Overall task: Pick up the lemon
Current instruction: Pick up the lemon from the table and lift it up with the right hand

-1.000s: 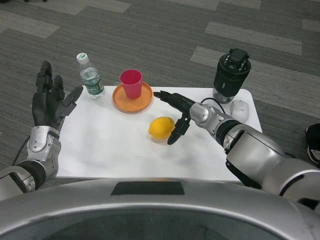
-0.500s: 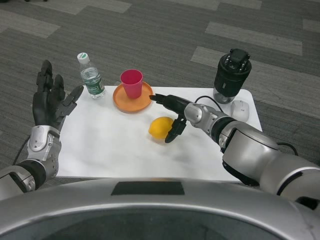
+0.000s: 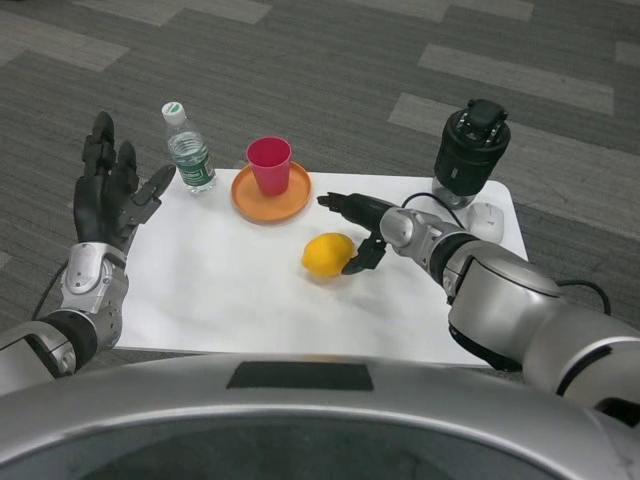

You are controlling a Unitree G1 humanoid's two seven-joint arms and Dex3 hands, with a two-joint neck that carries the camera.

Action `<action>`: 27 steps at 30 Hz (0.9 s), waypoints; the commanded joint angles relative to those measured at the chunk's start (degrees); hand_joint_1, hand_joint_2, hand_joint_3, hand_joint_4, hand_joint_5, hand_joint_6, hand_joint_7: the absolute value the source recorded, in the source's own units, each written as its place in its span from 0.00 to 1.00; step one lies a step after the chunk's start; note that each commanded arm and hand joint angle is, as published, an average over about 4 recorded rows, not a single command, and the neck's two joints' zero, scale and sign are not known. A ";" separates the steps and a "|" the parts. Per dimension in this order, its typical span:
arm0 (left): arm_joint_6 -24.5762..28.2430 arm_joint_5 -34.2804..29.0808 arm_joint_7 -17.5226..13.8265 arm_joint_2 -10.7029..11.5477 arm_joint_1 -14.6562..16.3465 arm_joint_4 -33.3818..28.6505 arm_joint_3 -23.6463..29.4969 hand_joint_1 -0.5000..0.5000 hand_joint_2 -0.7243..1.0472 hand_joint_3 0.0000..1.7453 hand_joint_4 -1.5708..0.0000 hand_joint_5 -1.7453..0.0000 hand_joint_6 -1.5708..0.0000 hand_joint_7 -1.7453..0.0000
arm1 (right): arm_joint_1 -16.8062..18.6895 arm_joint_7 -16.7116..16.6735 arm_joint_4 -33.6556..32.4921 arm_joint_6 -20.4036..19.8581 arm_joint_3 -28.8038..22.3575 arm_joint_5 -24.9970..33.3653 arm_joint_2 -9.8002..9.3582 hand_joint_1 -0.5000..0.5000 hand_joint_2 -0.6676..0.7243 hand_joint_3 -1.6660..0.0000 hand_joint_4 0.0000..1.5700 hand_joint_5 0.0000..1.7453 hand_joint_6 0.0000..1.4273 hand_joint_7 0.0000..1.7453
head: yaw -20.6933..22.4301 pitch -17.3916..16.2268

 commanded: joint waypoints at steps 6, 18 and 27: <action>-0.01 0.00 0.02 -0.10 -1.40 -0.18 0.36 1.00 0.90 0.05 1.00 1.00 1.00 1.00 | -0.92 0.75 0.59 0.58 1.15 0.56 1.52 0.33 0.18 0.62 0.00 0.51 0.00 0.08 | 3.33 -0.38; -0.01 0.04 0.02 0.07 -1.51 -0.25 0.31 1.00 0.90 0.05 1.00 1.00 1.00 1.00 | 0.86 -0.31 0.94 0.60 2.69 1.24 2.56 0.33 0.18 0.65 0.00 0.56 0.00 0.08 | 4.18 -0.86; -0.01 0.09 0.02 0.07 -1.84 -0.25 0.03 1.00 0.90 0.05 1.00 1.00 1.00 1.00 | 1.39 -1.74 0.97 0.51 3.65 1.24 2.73 0.29 0.11 0.52 0.00 0.83 0.00 0.11 | 4.14 -2.53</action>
